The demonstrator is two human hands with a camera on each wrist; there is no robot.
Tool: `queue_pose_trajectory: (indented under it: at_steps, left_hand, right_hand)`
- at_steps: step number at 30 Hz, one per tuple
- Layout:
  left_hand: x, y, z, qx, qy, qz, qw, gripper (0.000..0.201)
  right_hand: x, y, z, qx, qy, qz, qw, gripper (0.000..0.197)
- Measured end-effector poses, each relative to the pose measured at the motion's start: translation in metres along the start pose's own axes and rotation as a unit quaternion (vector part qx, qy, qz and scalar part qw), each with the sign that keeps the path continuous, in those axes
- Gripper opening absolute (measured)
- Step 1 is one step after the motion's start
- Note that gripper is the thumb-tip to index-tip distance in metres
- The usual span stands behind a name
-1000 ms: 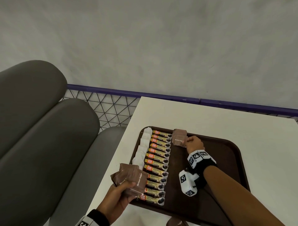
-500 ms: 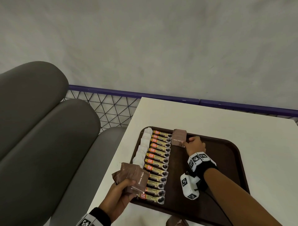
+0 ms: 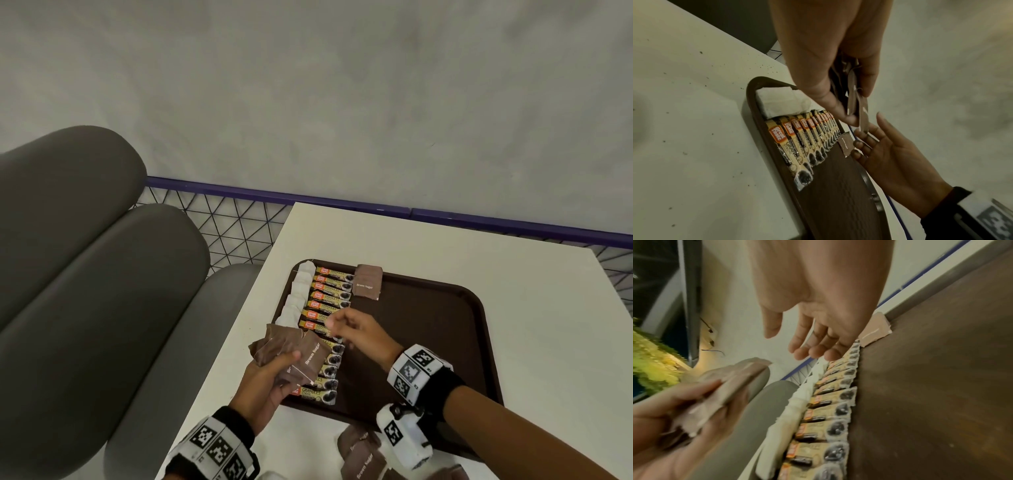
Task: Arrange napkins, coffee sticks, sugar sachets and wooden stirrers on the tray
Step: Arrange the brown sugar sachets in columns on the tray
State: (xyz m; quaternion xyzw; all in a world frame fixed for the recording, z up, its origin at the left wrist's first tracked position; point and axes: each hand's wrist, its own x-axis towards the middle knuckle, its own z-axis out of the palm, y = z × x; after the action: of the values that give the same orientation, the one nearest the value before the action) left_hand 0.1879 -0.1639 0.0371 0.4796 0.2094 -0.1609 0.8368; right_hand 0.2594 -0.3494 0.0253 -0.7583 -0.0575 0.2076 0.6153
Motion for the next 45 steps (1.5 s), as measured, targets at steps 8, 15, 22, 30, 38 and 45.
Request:
queue_pose_trajectory:
  at_steps: [8, 15, 22, 30, 38, 45]
  left_hand:
    - [-0.008, 0.001, 0.002, -0.019, -0.025, 0.009, 0.999, 0.034]
    - [-0.007, 0.001, -0.009, -0.058, -0.039, -0.022, 0.997, 0.038]
    - [-0.004, 0.0, -0.013, -0.023, -0.01, -0.021, 0.999, 0.04]
    - [0.009, 0.004, -0.021, -0.023, 0.008, -0.045, 0.999, 0.031]
    - [0.02, 0.005, -0.036, -0.019, 0.022, -0.058, 0.998, 0.03]
    - [0.021, 0.006, -0.039, -0.008, 0.021, -0.058, 0.998, 0.036]
  right_hand:
    - [-0.015, 0.002, 0.016, 0.051, -0.059, 0.013, 0.997, 0.014]
    - [-0.015, 0.011, -0.007, 0.093, 0.131, 0.047, 0.986, 0.009]
    - [0.007, 0.028, -0.044, 0.089, 0.303, 0.078, 0.946, 0.014]
    - [0.057, 0.049, -0.066, 0.007, 0.367, 0.144, 0.919, 0.026]
    - [0.08, 0.059, -0.068, -0.081, 0.355, 0.186, 0.913, 0.018]
    - [0.089, 0.073, -0.072, -0.127, 0.352, 0.194, 0.907, 0.028]
